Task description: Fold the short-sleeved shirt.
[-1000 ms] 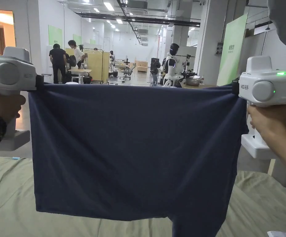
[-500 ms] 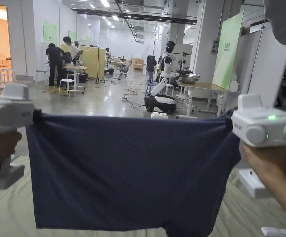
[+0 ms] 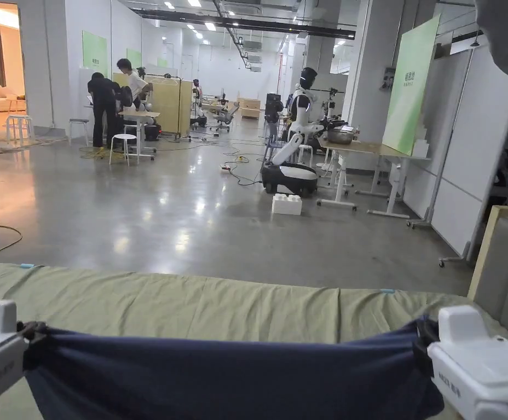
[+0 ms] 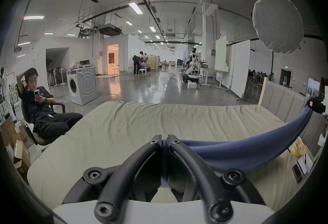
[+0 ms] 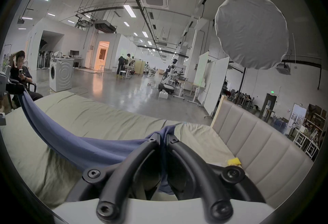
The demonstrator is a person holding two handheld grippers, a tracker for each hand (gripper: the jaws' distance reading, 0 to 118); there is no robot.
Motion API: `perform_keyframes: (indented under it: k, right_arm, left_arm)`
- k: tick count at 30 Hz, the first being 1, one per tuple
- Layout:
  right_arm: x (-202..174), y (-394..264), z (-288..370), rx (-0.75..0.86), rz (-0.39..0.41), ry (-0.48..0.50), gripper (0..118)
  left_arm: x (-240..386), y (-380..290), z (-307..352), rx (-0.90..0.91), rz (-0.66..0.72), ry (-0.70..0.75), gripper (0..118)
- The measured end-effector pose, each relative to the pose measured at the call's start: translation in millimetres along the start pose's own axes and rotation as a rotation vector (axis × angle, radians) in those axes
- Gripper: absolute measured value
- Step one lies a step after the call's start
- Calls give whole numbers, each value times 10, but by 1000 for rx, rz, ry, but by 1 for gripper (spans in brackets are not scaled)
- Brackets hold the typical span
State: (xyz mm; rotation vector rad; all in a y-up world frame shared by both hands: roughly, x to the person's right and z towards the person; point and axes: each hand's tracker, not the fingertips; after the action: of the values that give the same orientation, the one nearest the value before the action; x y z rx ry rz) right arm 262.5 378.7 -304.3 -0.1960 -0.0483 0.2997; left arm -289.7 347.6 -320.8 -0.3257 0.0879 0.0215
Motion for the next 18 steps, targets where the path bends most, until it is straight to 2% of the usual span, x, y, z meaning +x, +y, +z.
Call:
perform_keyframes:
  k: [7, 10, 15, 18]
  right_arm:
    - [-173, -471, 725, -83, 1, 19, 5]
    - [-238, -724, 980, -146, -2, 30, 5]
    - [-352, -1254, 1297, -304, -17, 56, 5]
    - [-454, -1573, 1404, -375, 15, 57, 5]
  left_arm:
    - [-103, -513, 566, -9, -14, -22, 5]
    - [-103, -772, 816, -38, -14, -21, 5]
    - [-55, -1294, 1158, -135, -111, -12, 5]
    - [-37, -1595, 1254, -191, -104, -23, 5]
